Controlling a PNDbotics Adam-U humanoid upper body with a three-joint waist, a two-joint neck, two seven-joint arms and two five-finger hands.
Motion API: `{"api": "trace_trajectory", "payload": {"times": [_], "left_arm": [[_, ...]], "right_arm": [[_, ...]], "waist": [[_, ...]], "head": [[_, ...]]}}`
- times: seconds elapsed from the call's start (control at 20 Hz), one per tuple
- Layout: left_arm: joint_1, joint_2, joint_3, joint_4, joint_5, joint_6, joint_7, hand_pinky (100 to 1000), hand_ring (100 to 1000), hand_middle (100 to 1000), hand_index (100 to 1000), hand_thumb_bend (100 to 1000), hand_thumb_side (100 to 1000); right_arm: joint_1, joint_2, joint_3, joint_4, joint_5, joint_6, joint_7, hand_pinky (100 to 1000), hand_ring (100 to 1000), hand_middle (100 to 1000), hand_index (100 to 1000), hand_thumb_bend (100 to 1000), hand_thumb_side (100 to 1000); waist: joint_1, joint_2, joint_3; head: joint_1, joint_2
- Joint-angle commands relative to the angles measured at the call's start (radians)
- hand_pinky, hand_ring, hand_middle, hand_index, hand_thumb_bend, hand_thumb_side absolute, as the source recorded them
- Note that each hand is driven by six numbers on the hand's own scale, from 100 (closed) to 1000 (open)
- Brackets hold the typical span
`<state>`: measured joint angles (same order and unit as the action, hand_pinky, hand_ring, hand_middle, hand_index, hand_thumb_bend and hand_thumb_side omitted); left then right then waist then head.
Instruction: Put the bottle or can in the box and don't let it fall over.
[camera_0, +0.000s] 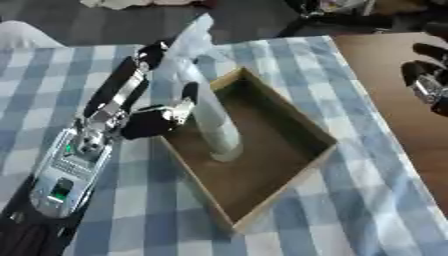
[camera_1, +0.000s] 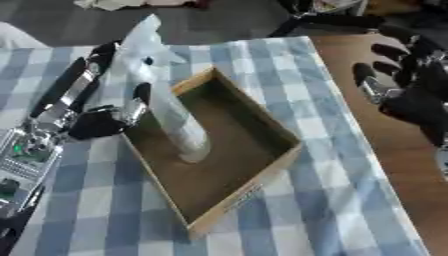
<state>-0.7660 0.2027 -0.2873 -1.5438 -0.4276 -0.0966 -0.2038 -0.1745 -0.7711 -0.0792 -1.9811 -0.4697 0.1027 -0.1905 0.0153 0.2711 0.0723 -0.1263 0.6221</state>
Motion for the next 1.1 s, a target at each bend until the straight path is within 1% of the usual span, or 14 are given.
{"api": "trace_trajectory", "payload": {"times": [0.05,0.4,0.6,0.7,0.75,0.8,0.9,0.95,1.0,1.05,1.1], "left_arm": [[0.000,0.028,0.014,-0.034,-0.017,0.029,-0.038,992,1000,843,768,100,378],[0.036,0.060,0.023,-0.068,-0.018,0.054,-0.066,986,1000,838,760,100,375],[0.051,0.074,0.026,-0.072,-0.023,0.067,-0.074,973,1000,835,759,100,389],[0.054,0.081,0.017,-0.060,-0.044,0.077,-0.096,963,1000,833,766,100,421],[0.055,0.086,0.013,-0.050,-0.058,0.084,-0.110,938,1000,823,779,100,455],[0.054,0.094,0.009,-0.038,-0.072,0.095,-0.125,931,1000,821,784,100,466],[0.046,0.111,0.002,-0.020,-0.102,0.119,-0.155,878,1000,787,790,100,433],[0.040,0.120,0.000,-0.017,-0.117,0.133,-0.170,860,1000,771,787,100,449],[0.034,0.126,0.000,-0.020,-0.132,0.147,-0.184,855,1000,755,785,100,448],[0.030,0.126,0.002,-0.028,-0.148,0.158,-0.200,858,1000,758,796,100,468],[0.027,0.124,0.007,-0.039,-0.165,0.166,-0.217,854,1000,757,801,100,448]], "right_arm": [[-0.003,-0.035,-0.014,-0.019,0.006,0.000,-0.005,938,945,1000,880,241,100],[0.003,-0.033,-0.015,-0.019,0.008,-0.001,-0.008,937,945,1000,880,240,100],[0.004,-0.032,-0.015,-0.019,0.008,0.000,-0.008,937,945,1000,880,239,100],[0.004,-0.031,-0.014,-0.019,0.007,0.000,-0.007,937,945,1000,880,239,100],[0.004,-0.031,-0.014,-0.019,0.008,0.000,-0.007,937,945,1000,880,239,100],[0.005,-0.031,-0.014,-0.019,0.008,0.000,-0.007,937,945,1000,880,239,100],[0.006,-0.031,-0.013,-0.019,0.009,0.001,-0.007,937,945,1000,880,239,100],[0.006,-0.030,-0.013,-0.019,0.009,0.002,-0.006,937,945,1000,880,238,100],[0.007,-0.030,-0.012,-0.019,0.009,0.002,-0.006,937,945,1000,880,238,100],[0.007,-0.029,-0.012,-0.019,0.009,0.003,-0.006,937,945,1000,880,238,100],[0.007,-0.029,-0.012,-0.019,0.009,0.004,-0.006,937,945,1000,880,238,100]], "waist": [[-0.003,-0.024,0.001],[-0.004,-0.024,0.003],[-0.003,-0.024,0.005],[-0.004,-0.024,0.004],[-0.004,-0.024,0.004],[-0.004,-0.024,0.004],[-0.003,-0.024,0.004],[-0.002,-0.024,0.004],[-0.002,-0.024,0.004],[-0.001,-0.024,0.004],[-0.001,-0.024,0.004]], "head": [[0.000,0.004],[-0.002,0.003],[-0.002,0.002],[0.000,0.000],[0.000,0.000],[0.000,0.000],[-0.001,0.001],[-0.001,0.001],[-0.001,0.002],[-0.001,0.002],[-0.001,0.002]]}}
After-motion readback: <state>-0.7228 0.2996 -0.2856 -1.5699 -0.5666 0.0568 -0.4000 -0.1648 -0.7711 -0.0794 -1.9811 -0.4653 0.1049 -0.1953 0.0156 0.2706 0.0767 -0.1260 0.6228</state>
